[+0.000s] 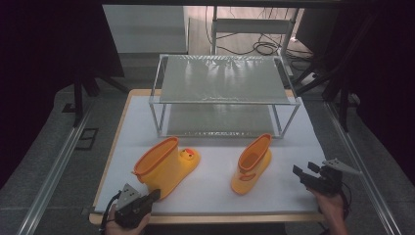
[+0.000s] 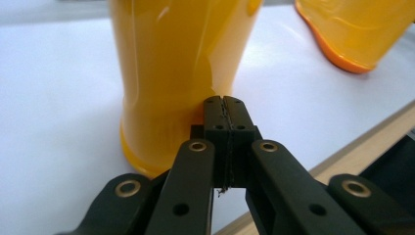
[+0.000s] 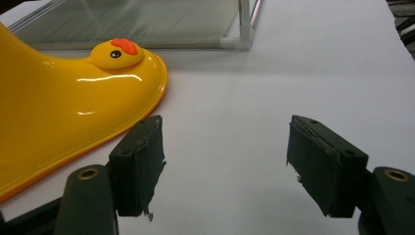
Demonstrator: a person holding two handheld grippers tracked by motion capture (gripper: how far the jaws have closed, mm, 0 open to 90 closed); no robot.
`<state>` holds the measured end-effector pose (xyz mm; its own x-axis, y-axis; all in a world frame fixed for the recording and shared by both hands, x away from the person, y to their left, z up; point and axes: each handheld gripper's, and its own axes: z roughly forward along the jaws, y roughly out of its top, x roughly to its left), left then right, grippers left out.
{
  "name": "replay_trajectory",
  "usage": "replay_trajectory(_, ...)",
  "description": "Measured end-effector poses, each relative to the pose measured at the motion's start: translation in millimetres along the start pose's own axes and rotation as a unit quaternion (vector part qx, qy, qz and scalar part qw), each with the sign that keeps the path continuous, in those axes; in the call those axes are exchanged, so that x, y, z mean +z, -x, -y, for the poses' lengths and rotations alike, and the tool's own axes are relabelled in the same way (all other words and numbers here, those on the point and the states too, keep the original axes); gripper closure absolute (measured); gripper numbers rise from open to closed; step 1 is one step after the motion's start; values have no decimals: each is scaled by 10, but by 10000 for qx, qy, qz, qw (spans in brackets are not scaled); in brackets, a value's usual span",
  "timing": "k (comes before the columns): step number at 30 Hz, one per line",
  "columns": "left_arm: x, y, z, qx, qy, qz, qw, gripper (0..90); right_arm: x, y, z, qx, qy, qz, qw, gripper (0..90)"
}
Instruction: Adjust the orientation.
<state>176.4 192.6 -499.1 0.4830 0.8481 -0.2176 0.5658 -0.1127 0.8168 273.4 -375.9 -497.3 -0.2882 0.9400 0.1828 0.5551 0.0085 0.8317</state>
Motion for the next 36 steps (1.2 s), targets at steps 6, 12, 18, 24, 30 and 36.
replay_trajectory(6, 12, 45, 30, 104, -117, 123, 9998, 852, -3, 0, -2, -9, 5, 8, 10000, 299)
replay_trajectory(12, 156, 222, -36, 360, -273, 480, 9978, 777, -5, 7, 1, -10, -7, 17, 10000, 301)
replay_trajectory(18, 383, 376, -226, 521, -578, 903, 9929, 679, -4, 17, 4, 1, -7, 19, 10000, 301)
replay_trajectory(24, 497, 432, -336, 577, -856, 1123, 9883, 602, -12, 28, 9, 21, 13, 28, 10000, 302)
replay_trajectory(30, 540, 480, -463, 617, -1156, 1369, 9819, 521, -29, 24, -5, 21, 36, 33, 10000, 303)
replay_trajectory(36, 570, 533, -630, 605, -1382, 1815, 9718, 502, -33, 38, 12, 22, 20, 54, 10000, 304)
